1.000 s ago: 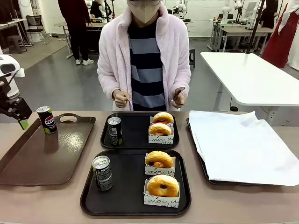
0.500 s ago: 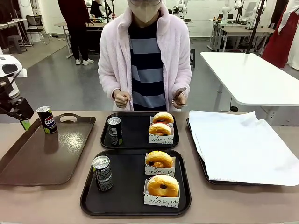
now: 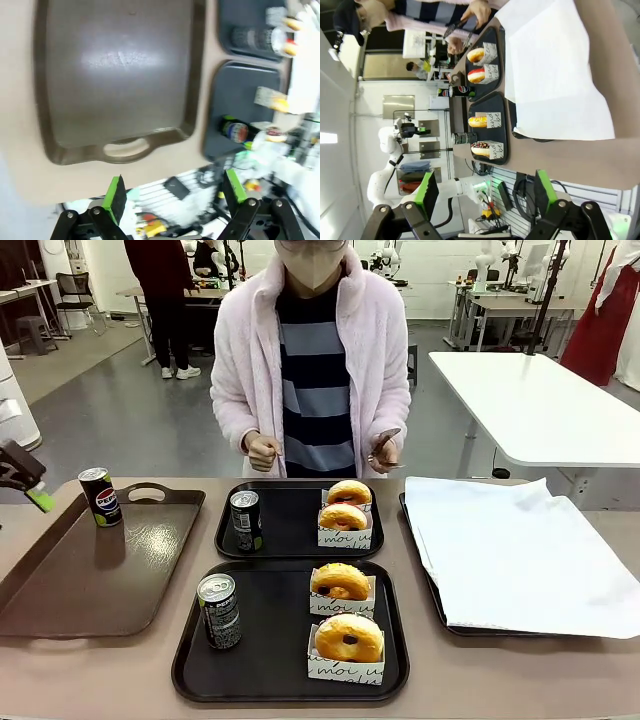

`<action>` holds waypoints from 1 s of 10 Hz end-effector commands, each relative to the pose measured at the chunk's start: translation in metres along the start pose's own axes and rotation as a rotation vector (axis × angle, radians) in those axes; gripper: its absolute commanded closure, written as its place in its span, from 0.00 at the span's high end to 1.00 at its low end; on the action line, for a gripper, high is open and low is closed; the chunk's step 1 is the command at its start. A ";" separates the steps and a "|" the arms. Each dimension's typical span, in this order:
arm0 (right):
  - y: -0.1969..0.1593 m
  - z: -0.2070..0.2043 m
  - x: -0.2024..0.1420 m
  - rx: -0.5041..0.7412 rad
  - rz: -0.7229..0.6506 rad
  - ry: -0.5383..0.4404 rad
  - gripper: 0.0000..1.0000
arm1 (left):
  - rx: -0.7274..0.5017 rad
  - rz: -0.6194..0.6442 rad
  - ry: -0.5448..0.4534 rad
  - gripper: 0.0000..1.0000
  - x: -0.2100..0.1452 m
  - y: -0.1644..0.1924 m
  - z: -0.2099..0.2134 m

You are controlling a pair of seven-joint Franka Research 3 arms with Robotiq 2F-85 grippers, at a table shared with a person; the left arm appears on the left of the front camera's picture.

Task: Set up donuts and drinks on trays.
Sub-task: Pick up one Pepsi coke from the Handle tray and place it on the Flat Tray without a Pepsi coke.

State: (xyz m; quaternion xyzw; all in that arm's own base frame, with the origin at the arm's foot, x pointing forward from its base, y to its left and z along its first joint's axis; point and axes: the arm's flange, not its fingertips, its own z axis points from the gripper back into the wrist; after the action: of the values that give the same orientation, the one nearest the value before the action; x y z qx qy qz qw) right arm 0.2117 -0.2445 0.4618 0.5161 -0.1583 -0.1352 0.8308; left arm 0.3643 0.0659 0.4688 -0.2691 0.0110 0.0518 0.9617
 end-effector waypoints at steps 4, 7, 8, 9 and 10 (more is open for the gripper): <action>0.001 -0.001 0.001 0.025 0.015 -0.011 1.00 | -0.541 0.044 0.090 1.00 0.034 0.082 0.048; 0.001 -0.001 0.001 0.025 0.015 -0.011 1.00 | -0.729 -0.325 0.103 1.00 0.050 0.143 0.069; 0.001 -0.001 0.001 0.025 0.015 -0.011 1.00 | -0.747 -0.388 0.103 1.00 0.054 0.158 0.077; 0.001 -0.001 0.001 0.025 0.015 -0.011 1.00 | -0.762 -0.431 0.097 1.00 0.060 0.175 0.084; 0.001 -0.001 0.001 0.025 0.015 -0.011 1.00 | -0.775 -0.433 0.082 1.00 0.062 0.193 0.088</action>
State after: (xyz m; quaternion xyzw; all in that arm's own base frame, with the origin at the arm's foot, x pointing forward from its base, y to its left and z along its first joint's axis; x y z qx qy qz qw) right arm 0.2119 -0.2442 0.4619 0.5157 -0.1579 -0.1348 0.8312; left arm 0.3953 0.2545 0.4425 -0.6012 -0.0313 -0.1489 0.7845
